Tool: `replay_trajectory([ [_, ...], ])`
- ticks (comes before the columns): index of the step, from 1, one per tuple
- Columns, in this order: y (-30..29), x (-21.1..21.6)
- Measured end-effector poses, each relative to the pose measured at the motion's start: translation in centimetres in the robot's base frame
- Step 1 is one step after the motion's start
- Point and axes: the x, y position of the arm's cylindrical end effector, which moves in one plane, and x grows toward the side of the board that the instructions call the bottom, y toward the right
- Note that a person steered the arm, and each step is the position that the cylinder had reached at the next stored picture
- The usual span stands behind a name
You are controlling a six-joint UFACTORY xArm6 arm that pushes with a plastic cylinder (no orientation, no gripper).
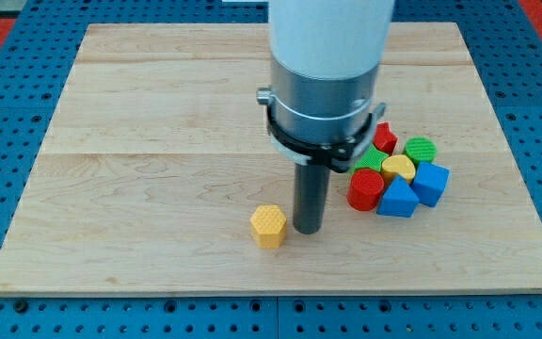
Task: Push the yellow heart right to the yellow hexagon
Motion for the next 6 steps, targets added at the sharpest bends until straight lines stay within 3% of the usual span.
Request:
replay_trajectory([
  [2,7.1,-2.9],
  [4,7.4,-4.2],
  [5,4.9,-0.4],
  [6,8.9,1.0],
])
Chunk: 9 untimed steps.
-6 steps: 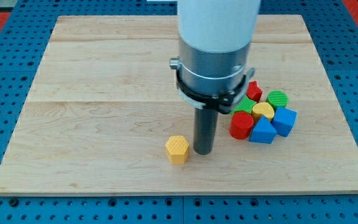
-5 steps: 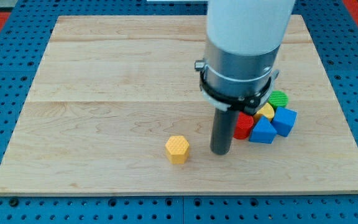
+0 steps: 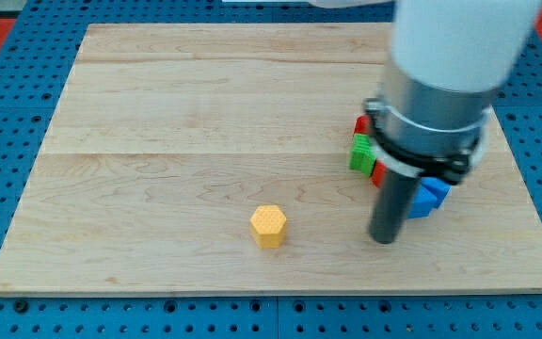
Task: Push the yellow heart right to the yellow hexagon
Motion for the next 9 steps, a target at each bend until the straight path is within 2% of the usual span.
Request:
replay_trajectory([
  [1,5.6,-0.7],
  [3,5.9,-7.2],
  [5,-0.9,-12.0],
  [7,-3.2,-17.7],
  [9,-11.3,-20.5],
])
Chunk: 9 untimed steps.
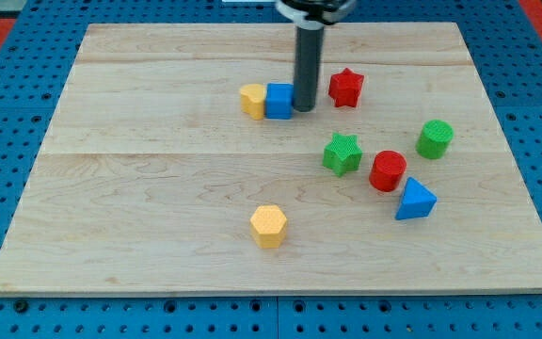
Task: Push the yellow heart right to the yellow hexagon
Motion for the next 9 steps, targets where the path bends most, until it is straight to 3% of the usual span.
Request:
replay_trajectory([
  [1,-0.9,-4.8],
  [2,-8.3,-4.8],
  [4,-8.7,1.5],
  [6,-8.2,0.1],
  [8,-7.7,5.1],
  [9,-6.7,2.3],
])
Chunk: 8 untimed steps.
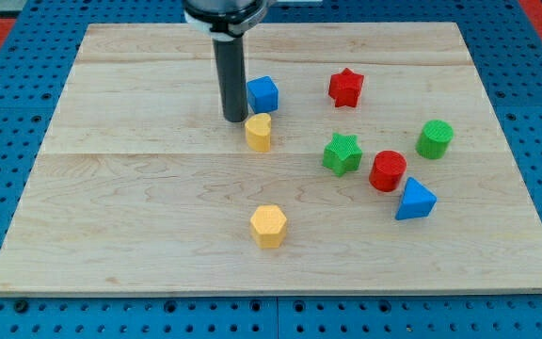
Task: Push the yellow heart right to the yellow hexagon
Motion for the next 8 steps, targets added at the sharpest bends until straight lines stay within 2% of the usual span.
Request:
replay_trajectory([
  [1,1.6,0.5],
  [3,1.7,10.9],
  [8,7.2,12.1],
])
